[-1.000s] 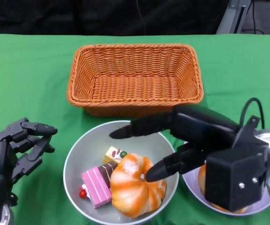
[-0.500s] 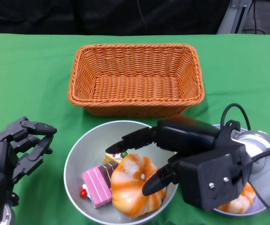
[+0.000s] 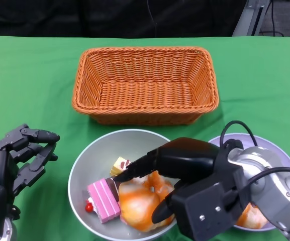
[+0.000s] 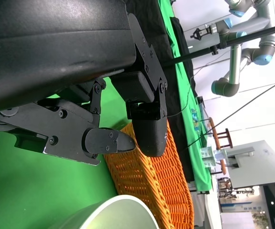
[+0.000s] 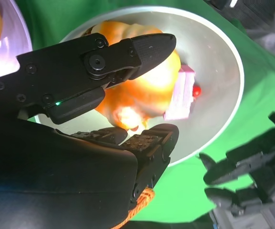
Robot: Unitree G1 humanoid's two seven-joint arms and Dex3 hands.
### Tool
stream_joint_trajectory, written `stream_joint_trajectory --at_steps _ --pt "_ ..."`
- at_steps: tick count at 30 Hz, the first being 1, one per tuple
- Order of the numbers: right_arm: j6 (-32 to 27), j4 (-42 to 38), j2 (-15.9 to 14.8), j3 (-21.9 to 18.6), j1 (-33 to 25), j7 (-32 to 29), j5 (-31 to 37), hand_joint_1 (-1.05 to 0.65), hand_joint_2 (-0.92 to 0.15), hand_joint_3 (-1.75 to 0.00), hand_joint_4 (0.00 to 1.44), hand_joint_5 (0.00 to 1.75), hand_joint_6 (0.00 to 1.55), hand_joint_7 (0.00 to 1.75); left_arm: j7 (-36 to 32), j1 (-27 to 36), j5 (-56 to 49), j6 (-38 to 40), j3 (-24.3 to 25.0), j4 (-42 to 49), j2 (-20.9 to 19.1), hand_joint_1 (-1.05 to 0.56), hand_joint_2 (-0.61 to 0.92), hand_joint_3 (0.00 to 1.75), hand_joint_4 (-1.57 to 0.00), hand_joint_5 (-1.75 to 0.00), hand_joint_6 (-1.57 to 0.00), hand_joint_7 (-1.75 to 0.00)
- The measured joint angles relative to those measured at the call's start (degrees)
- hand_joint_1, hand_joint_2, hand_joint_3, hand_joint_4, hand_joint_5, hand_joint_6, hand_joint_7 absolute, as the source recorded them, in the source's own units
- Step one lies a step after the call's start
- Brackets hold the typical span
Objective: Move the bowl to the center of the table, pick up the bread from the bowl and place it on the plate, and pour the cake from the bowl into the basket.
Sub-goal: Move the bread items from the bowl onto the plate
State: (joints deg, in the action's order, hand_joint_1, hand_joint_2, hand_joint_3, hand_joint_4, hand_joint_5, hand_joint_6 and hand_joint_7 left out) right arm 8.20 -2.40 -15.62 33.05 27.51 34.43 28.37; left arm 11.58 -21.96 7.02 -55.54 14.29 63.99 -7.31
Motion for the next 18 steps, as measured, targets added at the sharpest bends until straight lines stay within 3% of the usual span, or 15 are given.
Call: stream_joint_trajectory --at_steps 10,18 --pt "3.54 -1.68 0.45 3.27 0.50 -5.26 8.99 -0.95 -0.92 -0.17 0.25 0.00 0.41 0.01 -1.70 0.09 -1.42 -0.12 -0.36 -0.43 0.38 -0.14 0.92 0.36 -0.71 -1.45 -0.92 -0.84" --pt "5.27 -1.83 0.43 6.07 0.42 -8.71 16.17 -0.96 -0.92 -0.16 0.24 0.01 0.44 0.01 -4.56 0.46 -3.87 -0.13 -1.11 -1.81 0.24 -0.11 0.92 0.37 -0.73 -1.39 -0.91 -0.86"
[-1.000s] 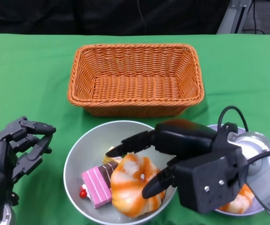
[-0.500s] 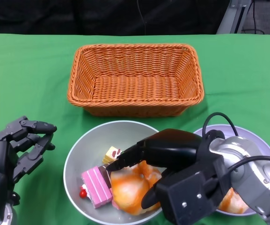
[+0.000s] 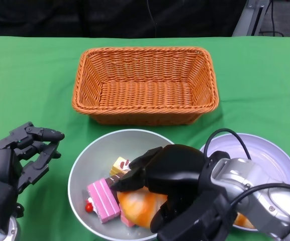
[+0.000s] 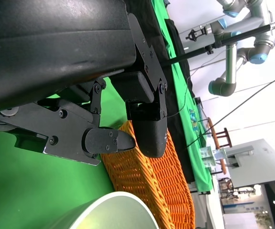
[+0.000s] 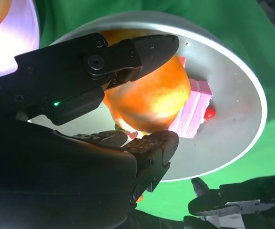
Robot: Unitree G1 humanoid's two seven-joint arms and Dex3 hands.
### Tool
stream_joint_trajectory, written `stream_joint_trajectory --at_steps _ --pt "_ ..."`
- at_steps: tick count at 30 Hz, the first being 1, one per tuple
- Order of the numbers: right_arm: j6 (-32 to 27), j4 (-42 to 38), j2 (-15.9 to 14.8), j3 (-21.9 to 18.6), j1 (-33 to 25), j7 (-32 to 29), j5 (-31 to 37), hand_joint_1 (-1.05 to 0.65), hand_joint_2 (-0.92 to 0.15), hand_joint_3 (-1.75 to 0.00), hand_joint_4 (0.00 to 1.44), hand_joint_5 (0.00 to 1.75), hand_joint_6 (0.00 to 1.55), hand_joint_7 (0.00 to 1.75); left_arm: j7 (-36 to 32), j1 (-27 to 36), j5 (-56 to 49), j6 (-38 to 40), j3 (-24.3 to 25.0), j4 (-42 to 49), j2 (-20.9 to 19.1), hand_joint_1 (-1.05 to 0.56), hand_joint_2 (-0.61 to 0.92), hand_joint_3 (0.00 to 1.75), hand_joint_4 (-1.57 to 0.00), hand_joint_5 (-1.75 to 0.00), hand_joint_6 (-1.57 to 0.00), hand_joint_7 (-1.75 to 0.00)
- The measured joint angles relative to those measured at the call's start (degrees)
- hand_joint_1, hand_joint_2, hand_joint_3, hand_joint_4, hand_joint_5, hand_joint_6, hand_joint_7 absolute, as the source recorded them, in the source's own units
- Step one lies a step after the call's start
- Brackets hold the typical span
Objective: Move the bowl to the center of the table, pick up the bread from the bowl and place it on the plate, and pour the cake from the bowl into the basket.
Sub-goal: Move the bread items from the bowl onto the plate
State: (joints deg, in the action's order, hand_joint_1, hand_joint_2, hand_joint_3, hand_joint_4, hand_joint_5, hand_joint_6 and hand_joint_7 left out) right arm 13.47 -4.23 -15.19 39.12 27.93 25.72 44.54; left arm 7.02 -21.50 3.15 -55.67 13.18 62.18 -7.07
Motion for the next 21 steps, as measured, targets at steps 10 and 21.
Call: stream_joint_trajectory --at_steps 10,21 --pt "-0.70 -1.09 1.40 2.77 -1.29 -6.81 8.24 -0.81 -0.91 -0.04 0.45 0.08 0.53 0.03 -0.23 0.13 0.06 -0.65 0.02 0.01 0.00 -0.11 0.90 0.41 -0.74 -1.39 -0.92 -0.86" --pt "9.64 -14.21 3.62 3.46 -1.95 -35.10 11.45 -0.27 -0.92 -0.01 1.07 0.47 1.10 0.10 -2.90 0.32 -1.94 -1.36 -0.54 0.02 -0.15 -0.12 0.85 0.50 -0.75 -1.39 -0.90 -0.93"
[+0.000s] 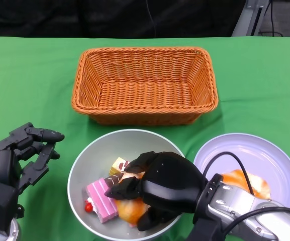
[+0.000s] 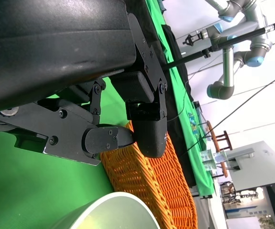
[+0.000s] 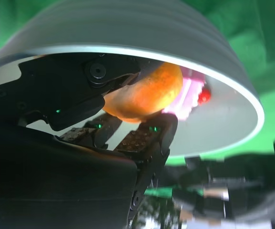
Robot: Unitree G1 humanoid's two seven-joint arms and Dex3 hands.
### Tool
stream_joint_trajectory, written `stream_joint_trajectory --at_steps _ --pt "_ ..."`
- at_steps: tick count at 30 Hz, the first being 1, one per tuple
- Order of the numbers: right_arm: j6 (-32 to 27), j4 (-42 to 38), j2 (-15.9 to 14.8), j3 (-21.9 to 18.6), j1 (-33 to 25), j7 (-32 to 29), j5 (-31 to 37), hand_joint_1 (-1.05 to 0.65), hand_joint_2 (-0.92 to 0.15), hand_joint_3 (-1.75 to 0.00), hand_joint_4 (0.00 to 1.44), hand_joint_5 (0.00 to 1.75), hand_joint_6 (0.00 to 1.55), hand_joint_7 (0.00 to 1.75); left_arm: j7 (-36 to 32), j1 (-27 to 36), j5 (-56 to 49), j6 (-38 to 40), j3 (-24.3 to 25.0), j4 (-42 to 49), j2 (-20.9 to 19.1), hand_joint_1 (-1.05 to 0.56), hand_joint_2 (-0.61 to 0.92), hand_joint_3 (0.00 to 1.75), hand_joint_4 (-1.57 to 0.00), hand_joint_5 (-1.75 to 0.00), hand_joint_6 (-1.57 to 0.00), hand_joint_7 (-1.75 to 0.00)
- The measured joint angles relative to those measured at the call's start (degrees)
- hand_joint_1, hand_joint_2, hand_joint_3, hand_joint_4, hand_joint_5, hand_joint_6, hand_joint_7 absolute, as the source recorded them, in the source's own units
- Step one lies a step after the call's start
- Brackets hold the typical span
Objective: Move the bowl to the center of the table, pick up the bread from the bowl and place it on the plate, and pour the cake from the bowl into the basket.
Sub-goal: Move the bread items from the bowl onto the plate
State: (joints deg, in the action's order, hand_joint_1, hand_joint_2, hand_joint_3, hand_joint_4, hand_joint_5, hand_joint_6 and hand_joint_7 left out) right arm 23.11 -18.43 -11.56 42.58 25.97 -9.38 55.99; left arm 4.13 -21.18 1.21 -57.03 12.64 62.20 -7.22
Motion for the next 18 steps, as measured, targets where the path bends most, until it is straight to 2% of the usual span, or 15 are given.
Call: stream_joint_trajectory --at_steps 3,5,7,18 --pt "2.78 -3.89 1.11 -0.40 0.34 -5.16 -0.86 -0.26 -0.91 0.00 0.90 0.96 1.17 0.06 0.00 0.02 0.02 -0.01 -0.06 0.00 -0.01 -0.12 0.84 0.50 -0.75 -1.39 -0.90 -0.92" --pt "4.17 -5.61 1.60 -0.52 0.88 -7.44 -1.00 -0.26 -0.89 0.00 0.86 1.11 1.19 0.06 -0.01 0.02 0.01 -0.03 -0.10 0.00 -0.01 -0.12 0.84 0.50 -0.75 -1.40 -0.90 -0.93" --pt "4.88 -6.80 1.97 -0.61 1.08 -9.21 -1.00 -0.27 -0.89 0.00 0.83 1.19 1.20 0.06 -0.04 0.05 -0.03 -0.07 -0.22 0.00 -0.01 -0.13 0.84 0.51 -0.75 -1.40 -0.90 -0.93" --pt "7.83 -13.06 3.21 -0.80 2.62 -17.90 -0.62 -0.22 -0.86 0.00 0.78 1.34 1.23 0.08 -1.19 0.15 -1.08 -0.11 -0.84 -0.01 -0.09 -0.12 0.85 0.51 -0.74 -1.39 -0.88 -0.94"
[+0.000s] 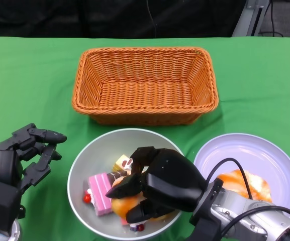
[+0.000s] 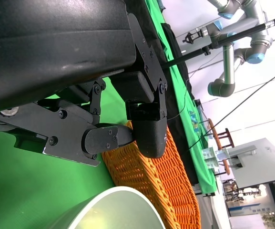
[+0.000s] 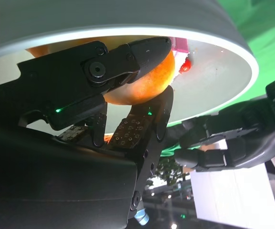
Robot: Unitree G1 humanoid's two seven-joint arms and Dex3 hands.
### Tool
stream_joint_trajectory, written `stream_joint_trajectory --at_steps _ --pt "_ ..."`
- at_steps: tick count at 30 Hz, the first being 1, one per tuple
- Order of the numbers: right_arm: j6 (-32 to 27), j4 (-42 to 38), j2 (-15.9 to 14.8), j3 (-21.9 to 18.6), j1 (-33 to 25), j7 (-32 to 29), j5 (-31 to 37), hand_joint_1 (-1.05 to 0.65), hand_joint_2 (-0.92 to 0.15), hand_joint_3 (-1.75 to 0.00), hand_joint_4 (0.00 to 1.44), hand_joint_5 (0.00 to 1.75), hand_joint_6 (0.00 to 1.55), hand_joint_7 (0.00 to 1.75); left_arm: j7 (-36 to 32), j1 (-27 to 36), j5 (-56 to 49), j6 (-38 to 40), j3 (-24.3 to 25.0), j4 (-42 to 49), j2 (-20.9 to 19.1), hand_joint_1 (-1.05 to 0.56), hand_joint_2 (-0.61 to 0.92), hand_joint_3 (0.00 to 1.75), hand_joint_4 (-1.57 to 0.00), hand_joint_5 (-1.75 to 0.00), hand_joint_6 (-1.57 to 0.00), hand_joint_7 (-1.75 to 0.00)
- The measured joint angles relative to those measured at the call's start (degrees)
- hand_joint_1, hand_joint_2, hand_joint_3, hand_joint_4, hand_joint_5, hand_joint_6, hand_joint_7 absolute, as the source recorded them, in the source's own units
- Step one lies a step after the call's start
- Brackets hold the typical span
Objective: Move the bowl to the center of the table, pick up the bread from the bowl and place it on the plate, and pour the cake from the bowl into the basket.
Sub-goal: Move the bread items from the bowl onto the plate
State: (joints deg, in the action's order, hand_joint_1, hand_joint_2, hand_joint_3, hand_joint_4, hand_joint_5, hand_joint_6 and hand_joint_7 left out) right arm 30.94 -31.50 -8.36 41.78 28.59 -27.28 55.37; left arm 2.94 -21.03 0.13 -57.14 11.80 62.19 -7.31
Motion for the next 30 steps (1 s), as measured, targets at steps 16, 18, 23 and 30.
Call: stream_joint_trajectory --at_steps 16,18,23,30 --pt "5.65 -3.40 0.21 -3.01 1.75 -3.08 -3.04 -0.20 -0.84 0.00 0.80 1.37 0.96 0.61 0.99 0.02 1.96 -0.01 0.06 0.09 0.01 -0.11 0.92 0.38 -0.73 -1.44 -0.90 -0.89" --pt "6.19 -3.13 0.23 -3.74 1.75 -3.48 -3.11 -0.20 -0.83 0.00 0.77 1.44 0.98 0.60 1.54 0.02 2.14 -0.01 0.06 0.14 0.02 -0.10 0.91 0.39 -0.71 -1.47 -0.89 -0.91" --pt "6.22 -1.38 0.37 -5.70 1.76 -4.16 -3.68 -0.18 -0.82 0.00 0.77 1.48 1.00 0.60 3.38 0.01 3.35 -0.01 0.09 0.34 0.02 -0.13 0.92 0.37 -0.68 -1.51 -0.87 -0.91" --pt "7.77 -0.94 0.43 -7.15 1.75 -3.59 -6.54 -0.14 -0.81 0.00 0.81 1.41 1.05 0.52 3.53 0.01 3.44 -0.01 0.09 0.34 0.02 -0.12 0.92 0.36 -0.68 -1.55 -0.89 -0.91"
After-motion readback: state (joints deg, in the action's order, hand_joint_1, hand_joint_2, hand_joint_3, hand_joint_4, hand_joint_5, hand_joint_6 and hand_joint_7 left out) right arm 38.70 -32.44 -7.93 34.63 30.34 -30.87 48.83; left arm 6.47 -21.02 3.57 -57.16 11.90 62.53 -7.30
